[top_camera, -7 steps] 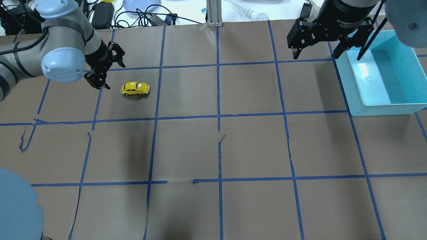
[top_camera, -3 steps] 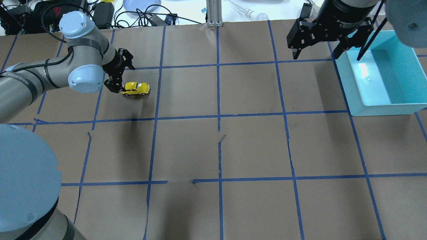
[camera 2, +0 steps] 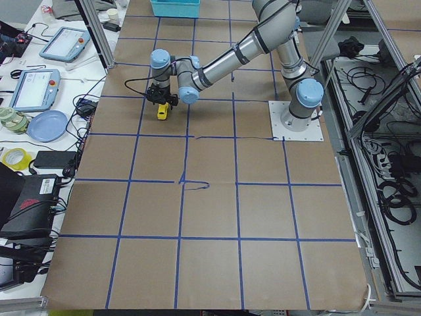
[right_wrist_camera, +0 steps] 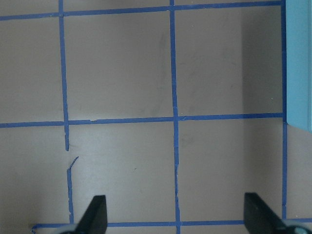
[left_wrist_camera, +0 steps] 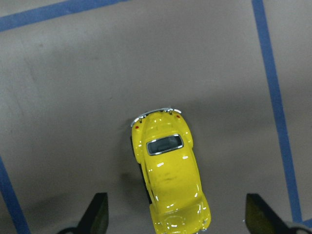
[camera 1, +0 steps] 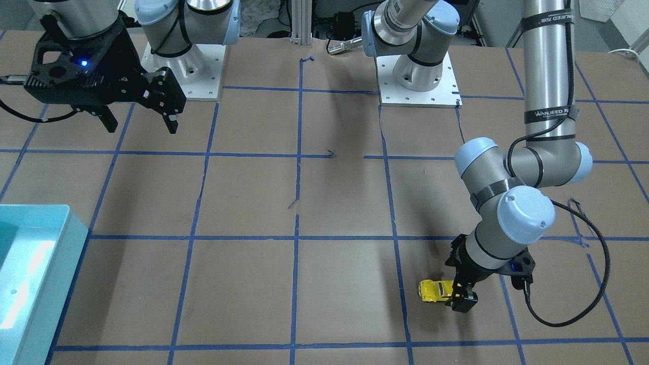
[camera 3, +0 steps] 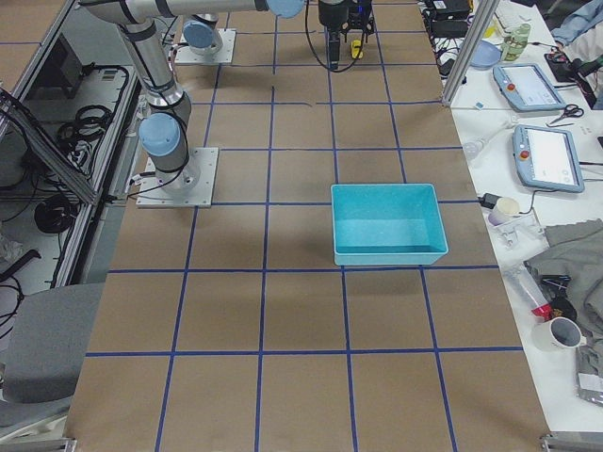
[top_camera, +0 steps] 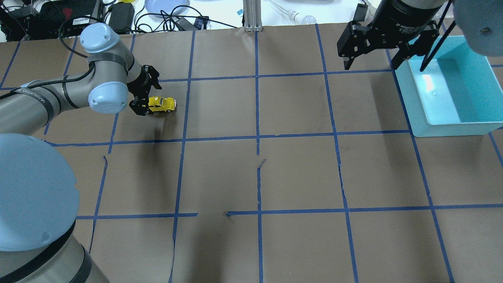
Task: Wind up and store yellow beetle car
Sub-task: 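Close the left gripper on the yellow car and drag it toward the bin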
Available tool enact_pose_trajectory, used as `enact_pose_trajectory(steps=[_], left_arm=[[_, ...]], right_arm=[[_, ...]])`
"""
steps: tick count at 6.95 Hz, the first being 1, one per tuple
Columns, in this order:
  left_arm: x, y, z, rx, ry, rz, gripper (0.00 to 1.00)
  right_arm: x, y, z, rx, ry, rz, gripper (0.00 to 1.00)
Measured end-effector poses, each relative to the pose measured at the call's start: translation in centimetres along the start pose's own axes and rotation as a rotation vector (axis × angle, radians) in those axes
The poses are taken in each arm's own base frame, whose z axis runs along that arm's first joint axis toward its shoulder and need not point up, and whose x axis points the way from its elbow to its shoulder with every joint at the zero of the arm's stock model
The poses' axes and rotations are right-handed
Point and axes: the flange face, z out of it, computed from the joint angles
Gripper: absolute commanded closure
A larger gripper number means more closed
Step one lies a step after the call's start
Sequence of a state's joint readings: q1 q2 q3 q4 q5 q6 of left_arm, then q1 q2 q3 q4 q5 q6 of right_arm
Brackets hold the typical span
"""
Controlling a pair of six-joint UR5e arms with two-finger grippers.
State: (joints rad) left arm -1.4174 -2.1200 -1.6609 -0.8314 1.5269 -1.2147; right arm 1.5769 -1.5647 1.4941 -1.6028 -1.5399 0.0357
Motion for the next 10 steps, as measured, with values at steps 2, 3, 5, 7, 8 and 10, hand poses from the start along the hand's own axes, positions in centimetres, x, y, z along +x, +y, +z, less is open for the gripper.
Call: enact_pose_trajectory(steps=[2, 3, 5, 7, 8, 10], left_arm=[[0.1, -0.1, 0.9, -0.003, -0.013, -0.014, 0.01], [0.2, -0.1, 1.4, -0.005, -0.017, -0.020, 0.21], [0.3, -0.2, 2.1, -0.012, -0.023, -0.038, 1.00], [0.4, -0.1, 2.1, -0.017, -0.020, -0.039, 1.00], [0.5, -0.2, 1.7, -0.016, -0.014, -0.038, 1.00], [1.3, 1.1, 0.3, -0.021, 0.016, -0.069, 1.00]], right_arm=[[0.0, 0.0, 0.0, 0.000, 0.002, -0.001, 0.00], [0.0, 0.0, 0.0, 0.000, 0.003, -0.001, 0.00], [0.1, 0.0, 0.0, -0.001, 0.006, -0.003, 0.00], [0.1, 0.0, 0.0, -0.001, 0.007, -0.003, 0.00], [0.1, 0.0, 0.0, -0.001, 0.007, -0.003, 0.00], [0.1, 0.0, 0.0, -0.001, 0.009, -0.004, 0.00]])
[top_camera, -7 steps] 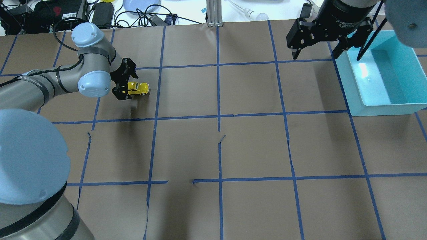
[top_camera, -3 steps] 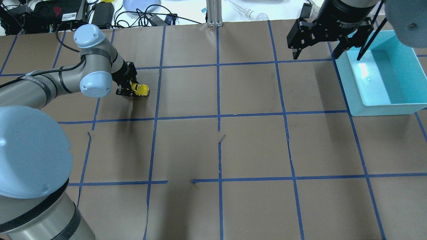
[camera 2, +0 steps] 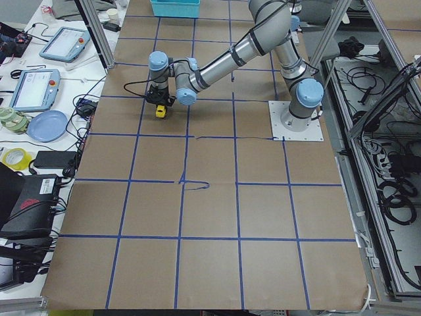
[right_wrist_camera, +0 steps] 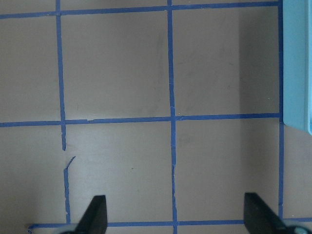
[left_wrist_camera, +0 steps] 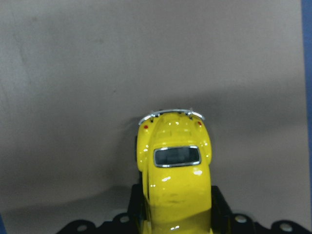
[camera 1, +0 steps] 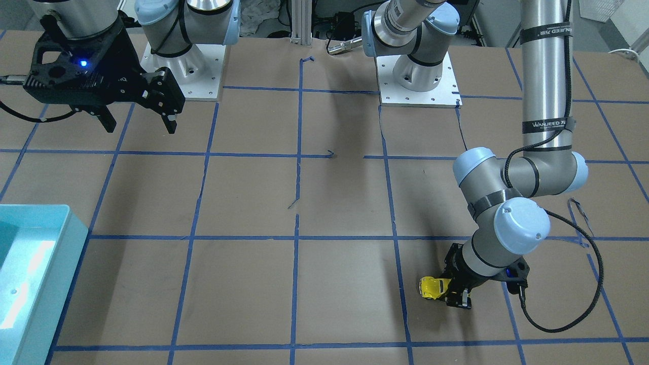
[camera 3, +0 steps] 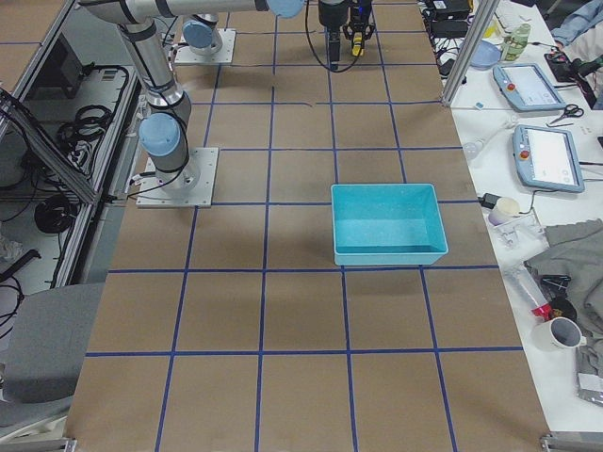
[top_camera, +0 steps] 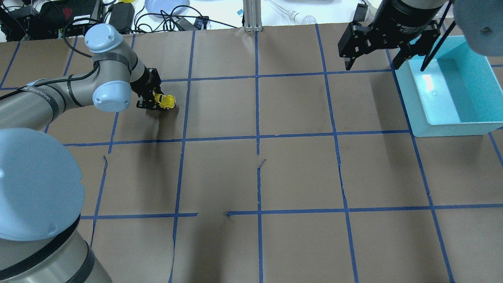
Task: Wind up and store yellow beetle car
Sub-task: 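Close the left gripper on the yellow car and drag it toward the bin, then release the yellow car and raise the left gripper back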
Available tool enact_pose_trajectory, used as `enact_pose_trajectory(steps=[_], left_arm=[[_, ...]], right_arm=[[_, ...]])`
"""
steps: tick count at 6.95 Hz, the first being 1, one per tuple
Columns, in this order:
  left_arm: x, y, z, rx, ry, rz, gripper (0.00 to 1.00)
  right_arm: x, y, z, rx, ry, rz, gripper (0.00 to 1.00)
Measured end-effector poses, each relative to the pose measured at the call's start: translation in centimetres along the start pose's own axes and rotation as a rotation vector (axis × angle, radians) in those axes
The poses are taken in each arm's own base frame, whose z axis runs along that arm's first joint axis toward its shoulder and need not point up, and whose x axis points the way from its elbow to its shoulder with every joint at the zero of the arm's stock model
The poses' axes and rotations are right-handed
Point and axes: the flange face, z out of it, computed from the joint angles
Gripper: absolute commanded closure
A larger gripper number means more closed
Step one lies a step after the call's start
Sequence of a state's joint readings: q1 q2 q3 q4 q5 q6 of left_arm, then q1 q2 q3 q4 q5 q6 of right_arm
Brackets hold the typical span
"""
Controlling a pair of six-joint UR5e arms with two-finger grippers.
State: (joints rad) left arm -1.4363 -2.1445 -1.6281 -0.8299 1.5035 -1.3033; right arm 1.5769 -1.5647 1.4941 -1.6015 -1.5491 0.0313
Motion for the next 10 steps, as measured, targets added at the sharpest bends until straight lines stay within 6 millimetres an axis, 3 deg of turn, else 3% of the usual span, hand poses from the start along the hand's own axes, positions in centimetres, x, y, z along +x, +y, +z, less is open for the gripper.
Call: enact_pose_trajectory(steps=[4, 7, 10], left_arm=[[0.6, 8.8, 0.4, -0.194, 0.000, -0.199, 1.00], [0.4, 9.4, 1.4, -0.182, -0.019, -0.116, 1.00], [0.4, 7.1, 2.3, -0.111, -0.030, -0.087, 1.00]], right_arm=[[0.0, 0.0, 0.0, 0.000, 0.000, -0.001, 0.00], [0.0, 0.0, 0.0, 0.000, -0.001, 0.000, 0.00], [0.0, 0.0, 0.2, -0.004, 0.000, 0.000, 0.00]])
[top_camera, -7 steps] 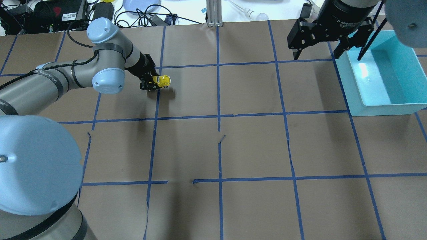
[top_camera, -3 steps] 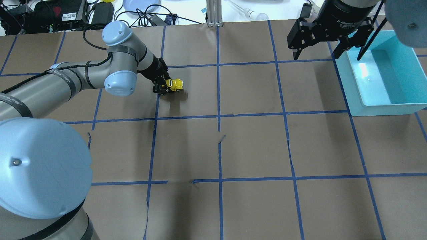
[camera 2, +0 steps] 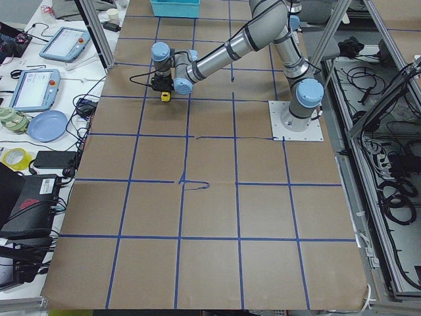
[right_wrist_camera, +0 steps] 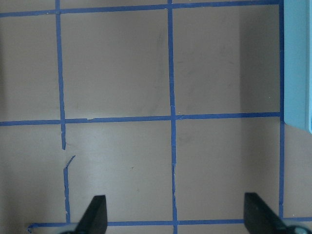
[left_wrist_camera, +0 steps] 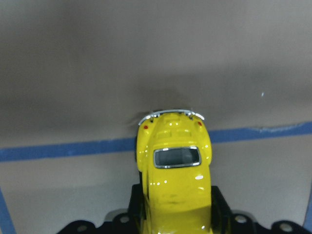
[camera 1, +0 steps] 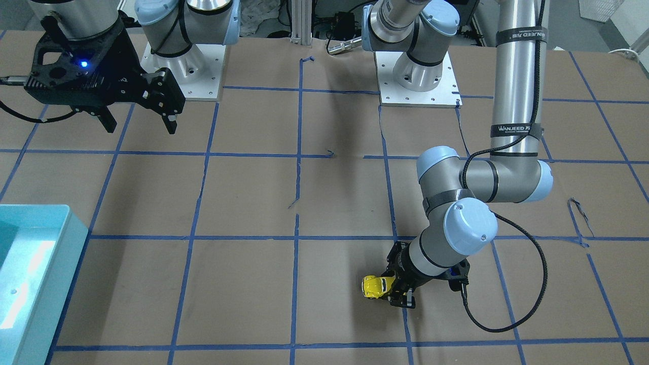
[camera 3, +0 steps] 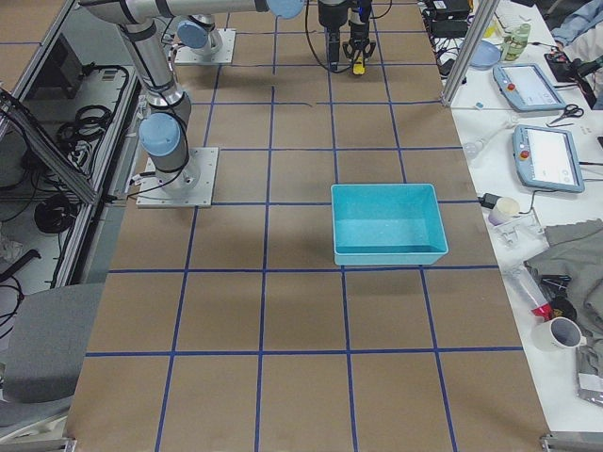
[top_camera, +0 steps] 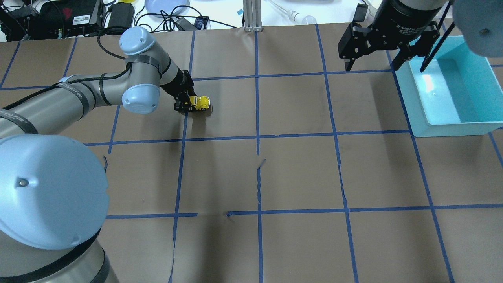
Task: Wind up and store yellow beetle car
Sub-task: 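Release the yellow car and raise the left gripper back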
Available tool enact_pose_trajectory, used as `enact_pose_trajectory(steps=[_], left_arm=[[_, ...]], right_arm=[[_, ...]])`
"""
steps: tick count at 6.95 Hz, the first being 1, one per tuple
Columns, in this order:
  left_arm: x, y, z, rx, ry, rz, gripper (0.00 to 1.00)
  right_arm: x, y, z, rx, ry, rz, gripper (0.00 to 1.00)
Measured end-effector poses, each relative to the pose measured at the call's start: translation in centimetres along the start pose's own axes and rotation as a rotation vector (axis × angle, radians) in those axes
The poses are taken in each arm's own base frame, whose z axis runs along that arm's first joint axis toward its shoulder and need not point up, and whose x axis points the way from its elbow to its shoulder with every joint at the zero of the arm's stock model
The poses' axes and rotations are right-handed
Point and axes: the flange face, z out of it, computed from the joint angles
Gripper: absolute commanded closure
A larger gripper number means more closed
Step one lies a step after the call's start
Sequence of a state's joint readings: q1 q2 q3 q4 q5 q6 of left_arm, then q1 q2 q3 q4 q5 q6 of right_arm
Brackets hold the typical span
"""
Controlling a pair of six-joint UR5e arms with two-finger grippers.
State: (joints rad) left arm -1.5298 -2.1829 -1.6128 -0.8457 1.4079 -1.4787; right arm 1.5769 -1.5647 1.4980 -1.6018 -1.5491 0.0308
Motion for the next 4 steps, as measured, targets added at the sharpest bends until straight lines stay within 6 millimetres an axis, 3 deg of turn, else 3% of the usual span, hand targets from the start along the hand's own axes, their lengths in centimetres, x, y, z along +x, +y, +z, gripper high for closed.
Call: enact_pose_trajectory(steps=[4], left_arm=[[0.3, -6.4, -0.8, 0.060, 0.002, 0.014, 1.00]], right_arm=[[0.0, 0.0, 0.0, 0.000, 0.001, 0.000, 0.00]])
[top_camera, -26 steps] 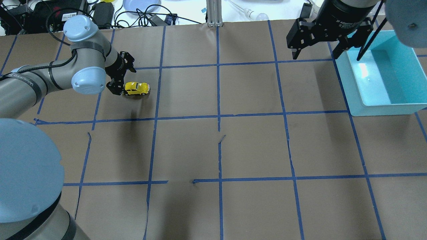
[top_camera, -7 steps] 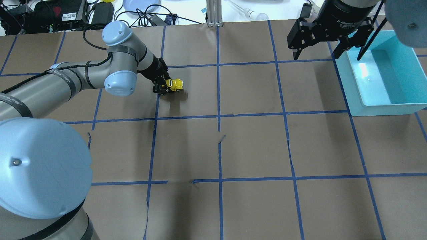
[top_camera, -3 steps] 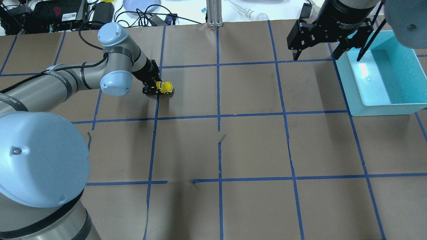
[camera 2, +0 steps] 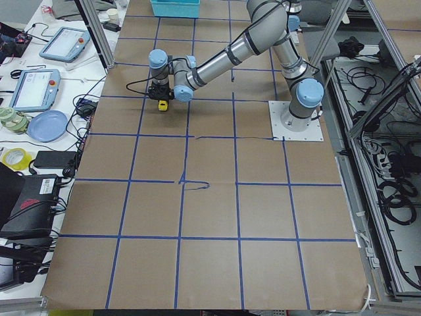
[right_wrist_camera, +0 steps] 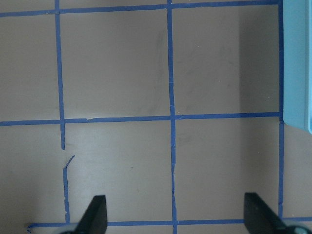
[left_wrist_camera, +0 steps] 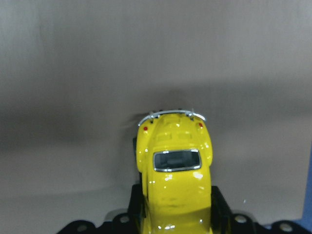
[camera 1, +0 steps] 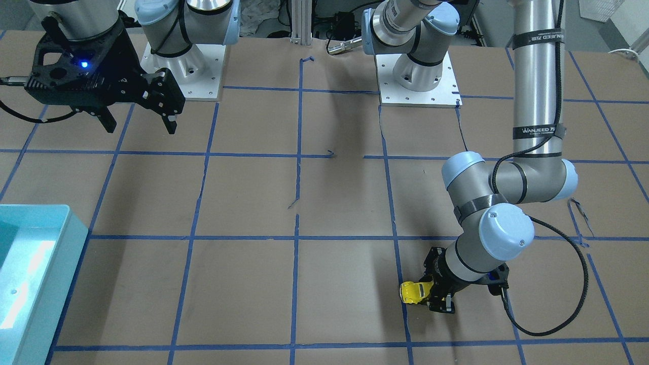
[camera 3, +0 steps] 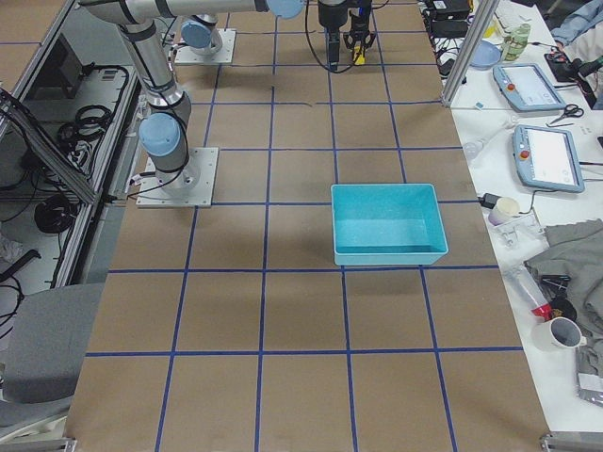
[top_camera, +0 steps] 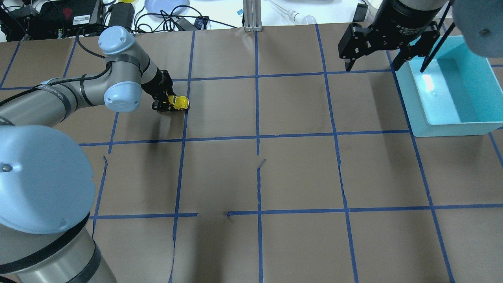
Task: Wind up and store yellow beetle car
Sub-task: 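Release the yellow car and raise the left gripper back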
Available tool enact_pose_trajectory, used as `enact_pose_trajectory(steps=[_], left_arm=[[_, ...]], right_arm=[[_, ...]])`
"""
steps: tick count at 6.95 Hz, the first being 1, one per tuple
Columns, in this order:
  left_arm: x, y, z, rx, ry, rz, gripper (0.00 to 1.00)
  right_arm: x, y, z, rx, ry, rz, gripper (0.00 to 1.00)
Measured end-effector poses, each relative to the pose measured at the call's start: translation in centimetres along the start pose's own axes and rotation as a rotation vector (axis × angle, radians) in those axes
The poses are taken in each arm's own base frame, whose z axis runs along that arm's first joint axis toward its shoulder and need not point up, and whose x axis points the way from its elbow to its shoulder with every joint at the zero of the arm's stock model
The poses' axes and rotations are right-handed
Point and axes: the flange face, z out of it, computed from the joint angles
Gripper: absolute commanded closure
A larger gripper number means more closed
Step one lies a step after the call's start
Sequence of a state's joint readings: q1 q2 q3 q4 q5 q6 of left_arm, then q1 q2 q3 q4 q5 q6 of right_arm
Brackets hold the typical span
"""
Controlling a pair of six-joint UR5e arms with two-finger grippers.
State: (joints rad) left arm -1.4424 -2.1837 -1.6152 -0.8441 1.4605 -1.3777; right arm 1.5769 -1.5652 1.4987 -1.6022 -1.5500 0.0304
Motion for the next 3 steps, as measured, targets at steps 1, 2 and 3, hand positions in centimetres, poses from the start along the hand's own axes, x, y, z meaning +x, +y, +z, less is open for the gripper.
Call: enact_pose_trajectory(steps=[1, 2, 3], left_arm=[[-0.1, -2.3, -0.2, 0.010, 0.000, 0.010, 1.00], [-0.2, -4.7, -0.4, 0.015, 0.001, 0.015, 1.00], [-0.4, -6.7, -0.6, 0.019, 0.003, 0.023, 1.00]], right_arm=[[0.0, 0.0, 0.0, 0.000, 0.000, 0.000, 0.00], [0.0, 0.0, 0.0, 0.000, -0.002, 0.000, 0.00], [0.0, 0.0, 0.0, 0.000, -0.002, 0.000, 0.00]])
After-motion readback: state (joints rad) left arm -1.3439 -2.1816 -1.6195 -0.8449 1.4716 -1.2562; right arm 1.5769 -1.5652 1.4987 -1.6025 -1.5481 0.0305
